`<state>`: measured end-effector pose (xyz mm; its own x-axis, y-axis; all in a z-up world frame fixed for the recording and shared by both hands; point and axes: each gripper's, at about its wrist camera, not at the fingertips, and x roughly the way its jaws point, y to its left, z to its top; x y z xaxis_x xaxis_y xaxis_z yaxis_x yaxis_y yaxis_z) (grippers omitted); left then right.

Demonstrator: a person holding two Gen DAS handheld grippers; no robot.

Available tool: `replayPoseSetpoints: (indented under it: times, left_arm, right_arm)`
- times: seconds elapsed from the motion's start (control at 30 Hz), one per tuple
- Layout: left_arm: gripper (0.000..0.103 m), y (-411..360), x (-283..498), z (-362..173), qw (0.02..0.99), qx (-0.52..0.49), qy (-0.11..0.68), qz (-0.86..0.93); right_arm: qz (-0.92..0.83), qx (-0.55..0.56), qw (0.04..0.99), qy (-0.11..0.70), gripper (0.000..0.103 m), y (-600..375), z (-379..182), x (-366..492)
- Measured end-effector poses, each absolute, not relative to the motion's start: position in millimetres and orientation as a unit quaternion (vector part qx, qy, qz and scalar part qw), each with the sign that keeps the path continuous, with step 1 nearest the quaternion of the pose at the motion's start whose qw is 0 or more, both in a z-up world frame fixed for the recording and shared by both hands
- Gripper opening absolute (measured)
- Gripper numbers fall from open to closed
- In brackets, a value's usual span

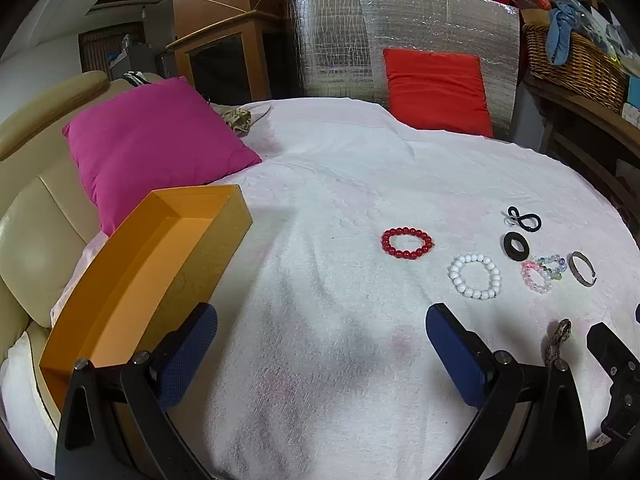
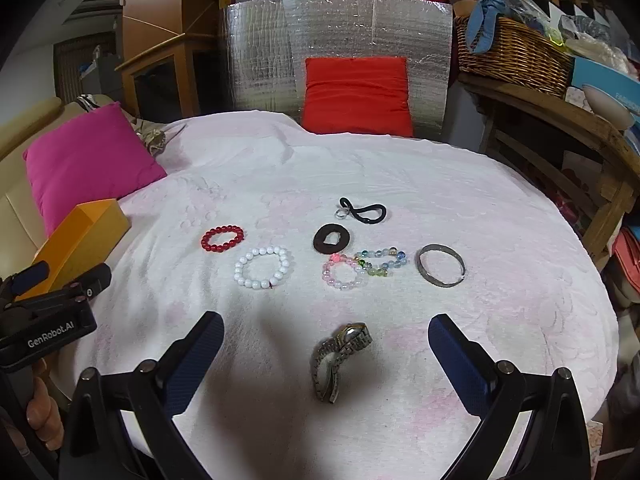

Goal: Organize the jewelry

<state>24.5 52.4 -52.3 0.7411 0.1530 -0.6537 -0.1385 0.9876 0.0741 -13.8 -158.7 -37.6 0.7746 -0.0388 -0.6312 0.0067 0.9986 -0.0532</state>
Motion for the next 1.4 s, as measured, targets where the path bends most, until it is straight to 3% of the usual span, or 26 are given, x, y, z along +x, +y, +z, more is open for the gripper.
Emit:
replayPoseSetpoints:
  times: [0.63, 0.87, 1.23, 1.3, 1.4]
  left_arm:
    - [0.103, 49, 25, -55, 0.932, 0.008, 0.358, 0.062]
    - [0.103, -6, 24, -69, 0.921, 0.043, 0.384, -0.04]
    - [0.103, -108, 42, -98, 0.88, 0.101, 0.433, -0.166]
    - [0.101, -121, 46, -102, 0.872, 0.095, 0.442, -0.19]
    - [0.082, -136, 53, -108, 0.861, 0.094, 0.455, -0.207]
  right_arm:
    - [-0.032, -0.031, 0.944, 0.326, 0.103, -175, -33, -16]
    - [-0.113, 0.039, 0.941, 0.316, 0.103, -259, -14, -11]
    - [-0.08, 0.181, 0.892, 0.407, 0.103, -356, -33, 45]
    - [-0.072, 0.193, 0.89, 0.408, 0.101, -365, -35, 54]
    - [-0.055, 0.198, 0.88, 0.428, 0.087, -369, -46, 73]
